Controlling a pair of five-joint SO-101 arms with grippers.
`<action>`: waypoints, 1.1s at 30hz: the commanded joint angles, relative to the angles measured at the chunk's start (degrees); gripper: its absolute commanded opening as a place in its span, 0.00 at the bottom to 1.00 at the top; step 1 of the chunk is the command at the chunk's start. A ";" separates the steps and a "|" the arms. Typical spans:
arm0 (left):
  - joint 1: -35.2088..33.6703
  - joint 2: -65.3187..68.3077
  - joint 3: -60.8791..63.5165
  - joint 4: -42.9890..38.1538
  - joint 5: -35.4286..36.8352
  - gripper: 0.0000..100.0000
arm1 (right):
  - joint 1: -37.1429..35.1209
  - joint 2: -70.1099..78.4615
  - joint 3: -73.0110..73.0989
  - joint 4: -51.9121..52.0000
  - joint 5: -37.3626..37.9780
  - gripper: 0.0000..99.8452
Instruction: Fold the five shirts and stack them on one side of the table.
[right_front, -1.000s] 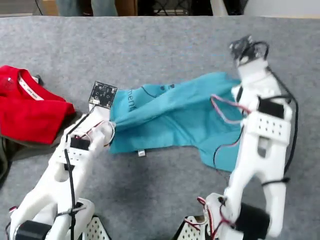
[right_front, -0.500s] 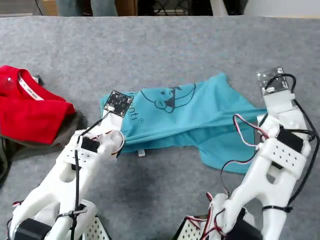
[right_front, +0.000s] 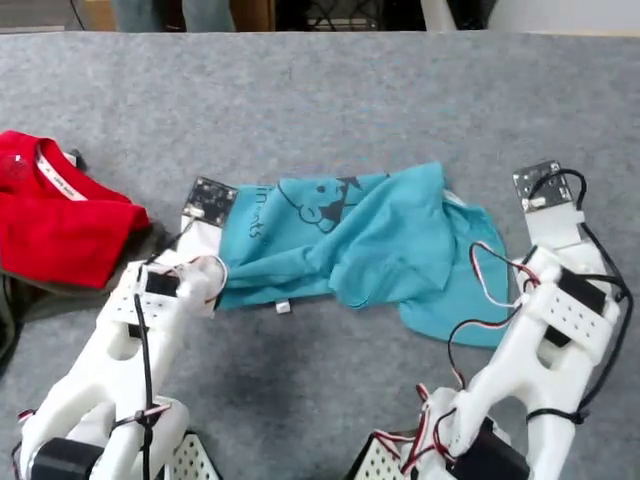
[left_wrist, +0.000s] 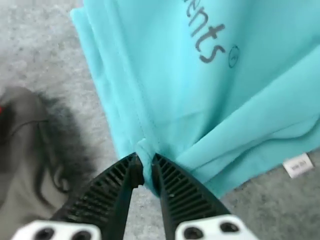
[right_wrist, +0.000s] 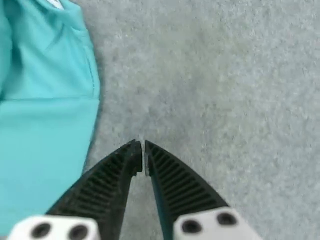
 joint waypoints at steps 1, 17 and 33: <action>2.51 0.00 -0.48 0.00 -0.79 0.03 | 1.05 -0.13 -0.31 -0.97 1.23 0.01; 3.12 -0.35 -1.27 -0.79 -0.70 0.03 | -30.51 -0.13 -0.75 15.21 8.35 0.11; 3.65 -0.44 0.04 -1.23 -0.70 0.03 | -39.12 0.40 -10.33 24.09 15.47 0.13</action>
